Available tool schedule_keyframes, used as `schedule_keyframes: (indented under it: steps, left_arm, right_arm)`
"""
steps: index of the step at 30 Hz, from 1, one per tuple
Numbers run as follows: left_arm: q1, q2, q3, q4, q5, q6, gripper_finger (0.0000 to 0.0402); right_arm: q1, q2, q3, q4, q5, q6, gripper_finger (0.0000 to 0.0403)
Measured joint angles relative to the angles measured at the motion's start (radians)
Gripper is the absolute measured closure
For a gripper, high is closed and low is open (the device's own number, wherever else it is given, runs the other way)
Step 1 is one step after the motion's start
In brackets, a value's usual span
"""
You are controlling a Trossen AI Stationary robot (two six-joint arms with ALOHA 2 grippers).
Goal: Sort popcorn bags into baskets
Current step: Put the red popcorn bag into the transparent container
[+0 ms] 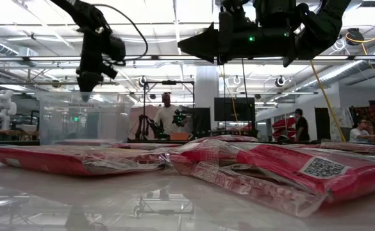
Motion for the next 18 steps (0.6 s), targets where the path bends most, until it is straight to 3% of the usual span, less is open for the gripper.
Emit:
schedule_keyframes:
  steps: [6, 9, 14, 18]
  left_arm:
    - [-0.114, -0.155, -0.001, 0.065, 0.19, -0.095, 0.0351]
    - [-0.22, -0.266, -0.046, 0.149, 0.228, -0.101, 0.0375]
    - [-0.426, -0.458, -0.215, 0.354, 0.27, -0.113, 0.0394]
    - [-0.58, -0.574, -0.371, 0.534, 0.266, -0.185, 0.039]
  right_arm:
    - [0.0, 0.0, 0.0, -0.059, 0.008, 0.031, 0.0268]
    - [0.0, 0.0, 0.0, -0.122, 0.008, 0.098, 0.0268]
    - [0.006, -0.011, 0.005, -0.254, 0.059, 0.161, 0.0268]
    - [0.006, -0.083, 0.064, -0.539, 0.062, 0.217, 0.0268]
